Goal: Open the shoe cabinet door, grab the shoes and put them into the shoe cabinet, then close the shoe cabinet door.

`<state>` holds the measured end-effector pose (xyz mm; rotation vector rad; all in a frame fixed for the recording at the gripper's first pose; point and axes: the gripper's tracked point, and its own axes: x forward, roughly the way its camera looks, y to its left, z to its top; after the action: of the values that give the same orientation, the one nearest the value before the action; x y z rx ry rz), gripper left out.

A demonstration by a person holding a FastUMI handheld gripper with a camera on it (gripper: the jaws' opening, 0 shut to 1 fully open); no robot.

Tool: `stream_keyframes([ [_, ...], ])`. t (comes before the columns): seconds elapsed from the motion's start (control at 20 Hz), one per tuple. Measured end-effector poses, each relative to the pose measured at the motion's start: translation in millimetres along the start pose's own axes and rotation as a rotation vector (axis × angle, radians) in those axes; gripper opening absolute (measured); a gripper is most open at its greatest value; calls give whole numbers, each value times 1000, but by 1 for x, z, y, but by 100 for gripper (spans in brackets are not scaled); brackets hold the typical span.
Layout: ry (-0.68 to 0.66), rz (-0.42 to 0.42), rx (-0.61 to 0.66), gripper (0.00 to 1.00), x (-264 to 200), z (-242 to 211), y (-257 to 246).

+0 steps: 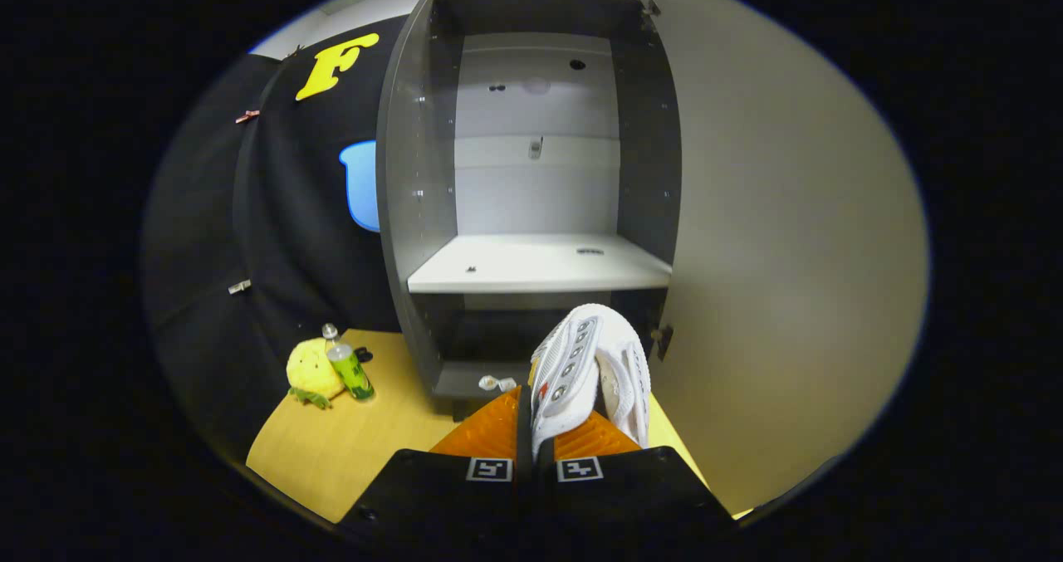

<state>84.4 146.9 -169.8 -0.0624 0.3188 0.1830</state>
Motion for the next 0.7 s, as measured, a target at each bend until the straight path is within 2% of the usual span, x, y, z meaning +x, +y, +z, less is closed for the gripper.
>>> stream_keyframes([
  [0.2,-63,9,-24,5,36,58,1],
  [0.45,-98,27,-45,5,103,112,3],
  [0.7,-73,42,-52,5,186,130,-2],
])
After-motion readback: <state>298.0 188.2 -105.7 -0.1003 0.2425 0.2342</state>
